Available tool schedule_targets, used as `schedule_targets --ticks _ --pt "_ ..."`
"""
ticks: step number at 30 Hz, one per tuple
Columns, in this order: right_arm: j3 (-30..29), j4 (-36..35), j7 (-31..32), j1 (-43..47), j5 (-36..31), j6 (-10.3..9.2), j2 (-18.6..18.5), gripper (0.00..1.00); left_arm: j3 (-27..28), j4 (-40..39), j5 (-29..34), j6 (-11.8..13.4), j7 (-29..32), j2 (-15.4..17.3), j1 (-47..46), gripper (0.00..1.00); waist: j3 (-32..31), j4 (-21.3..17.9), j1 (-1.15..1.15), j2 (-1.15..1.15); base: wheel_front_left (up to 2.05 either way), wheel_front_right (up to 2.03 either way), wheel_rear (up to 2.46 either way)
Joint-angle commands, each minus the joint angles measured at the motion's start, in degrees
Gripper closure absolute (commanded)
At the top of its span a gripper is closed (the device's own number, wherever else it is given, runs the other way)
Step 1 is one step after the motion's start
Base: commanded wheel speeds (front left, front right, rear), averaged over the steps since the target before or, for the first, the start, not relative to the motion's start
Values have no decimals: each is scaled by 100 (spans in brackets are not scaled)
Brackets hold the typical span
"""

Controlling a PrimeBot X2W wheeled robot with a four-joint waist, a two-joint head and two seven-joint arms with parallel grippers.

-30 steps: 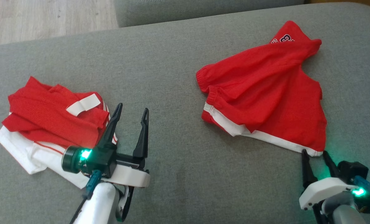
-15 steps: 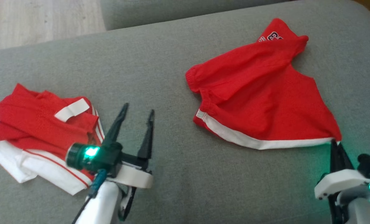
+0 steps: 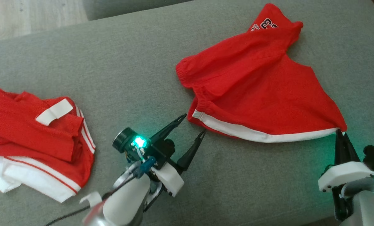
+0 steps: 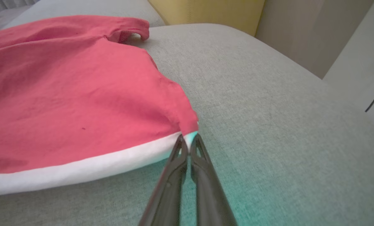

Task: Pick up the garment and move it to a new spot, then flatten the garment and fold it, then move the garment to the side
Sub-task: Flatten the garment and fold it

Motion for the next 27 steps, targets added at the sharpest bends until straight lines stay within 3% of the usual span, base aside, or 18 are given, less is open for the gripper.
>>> schedule_targets --ticks 1,16,17,18,19,27 --pt "155 -154 -51 -171 44 -4 -41 100 59 -76 -108 -8 3 93 -339 0 41 -44 -1 0 0 0 0" --pt "356 35 -189 -336 176 -4 -41 100 -827 689 -909 -10 -36 200 -1209 0 245 -290 -1 0 0 0 0" --pt "362 52 -197 -339 180 -4 -41 100 -898 714 -970 -10 -21 201 -1232 52 246 -289 -1 0 0 0 0" --pt "366 67 -205 -346 183 -4 -41 100 -979 733 -1007 -10 -13 216 -1258 85 244 -285 -1 0 0 0 0" --pt "367 79 -213 -354 182 -4 -41 100 -1037 749 -1041 -10 -19 236 -1281 100 239 -279 -1 0 0 0 0" --pt "302 51 -224 -380 42 -4 -41 100 -1112 716 -1132 39 -212 361 -1283 100 36 -155 -1 0 0 0 0"
